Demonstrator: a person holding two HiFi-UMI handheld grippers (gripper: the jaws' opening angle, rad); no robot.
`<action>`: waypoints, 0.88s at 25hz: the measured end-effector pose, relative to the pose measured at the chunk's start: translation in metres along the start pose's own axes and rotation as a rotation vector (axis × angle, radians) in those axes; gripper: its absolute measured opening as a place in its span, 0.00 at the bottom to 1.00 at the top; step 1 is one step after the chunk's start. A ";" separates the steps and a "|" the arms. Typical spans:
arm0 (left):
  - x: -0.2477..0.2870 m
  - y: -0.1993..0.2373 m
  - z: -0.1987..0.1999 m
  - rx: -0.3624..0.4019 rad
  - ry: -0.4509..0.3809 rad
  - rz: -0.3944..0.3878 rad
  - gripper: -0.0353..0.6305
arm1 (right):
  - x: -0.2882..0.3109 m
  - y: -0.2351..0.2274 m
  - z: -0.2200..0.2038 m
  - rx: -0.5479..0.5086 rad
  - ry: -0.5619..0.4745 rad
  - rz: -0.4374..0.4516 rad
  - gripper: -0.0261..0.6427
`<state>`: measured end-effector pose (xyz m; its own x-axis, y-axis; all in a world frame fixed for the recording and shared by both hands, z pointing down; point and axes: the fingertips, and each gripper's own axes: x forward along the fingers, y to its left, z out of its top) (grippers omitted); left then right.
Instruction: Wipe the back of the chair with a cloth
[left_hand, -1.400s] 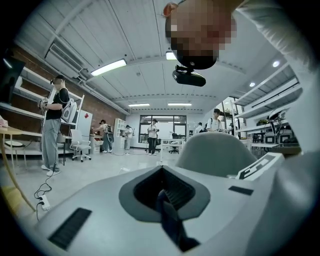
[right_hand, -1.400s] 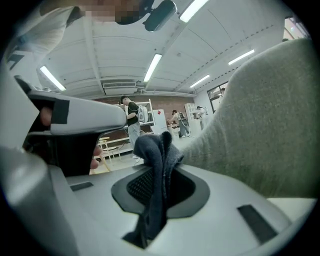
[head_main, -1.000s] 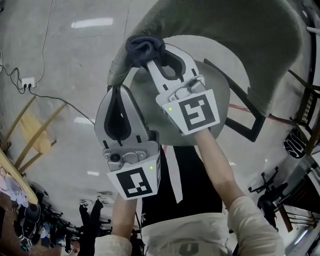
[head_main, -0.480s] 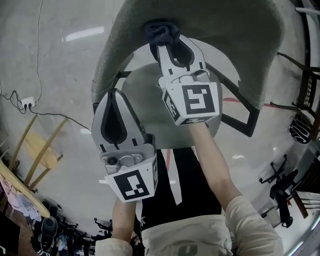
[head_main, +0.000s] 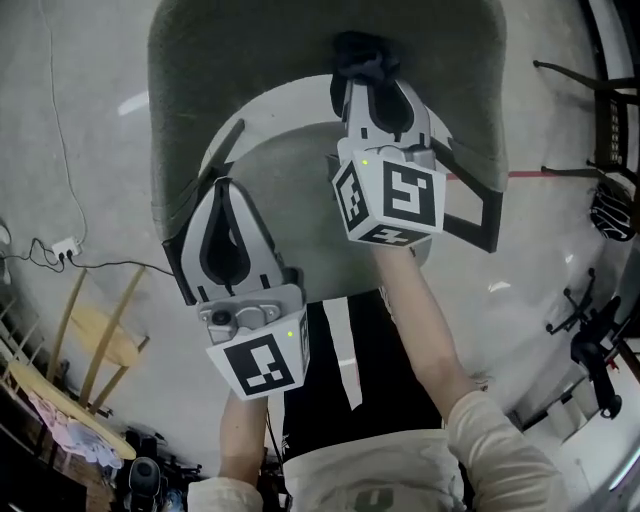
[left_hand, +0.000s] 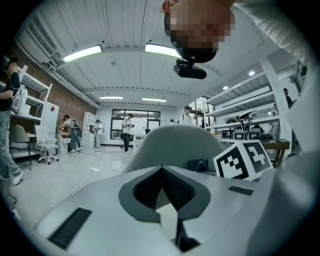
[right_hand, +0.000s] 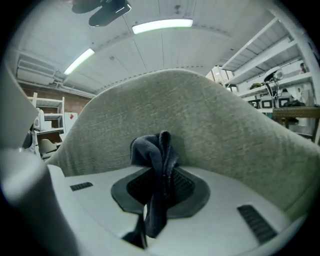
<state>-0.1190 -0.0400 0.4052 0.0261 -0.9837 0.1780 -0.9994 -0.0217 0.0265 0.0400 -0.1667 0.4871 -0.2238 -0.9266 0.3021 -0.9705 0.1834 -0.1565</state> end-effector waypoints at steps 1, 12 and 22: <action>0.002 -0.004 -0.001 0.007 0.007 -0.015 0.08 | -0.003 -0.008 0.002 0.001 -0.007 -0.024 0.13; 0.027 -0.059 -0.004 0.034 0.015 -0.190 0.08 | -0.055 -0.086 0.020 0.025 -0.083 -0.284 0.13; 0.032 -0.108 -0.007 0.065 0.024 -0.351 0.08 | -0.119 -0.136 0.014 0.028 -0.108 -0.487 0.13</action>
<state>-0.0101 -0.0673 0.4152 0.3675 -0.9100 0.1919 -0.9289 -0.3694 0.0271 0.2004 -0.0859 0.4589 0.2664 -0.9315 0.2476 -0.9570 -0.2862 -0.0473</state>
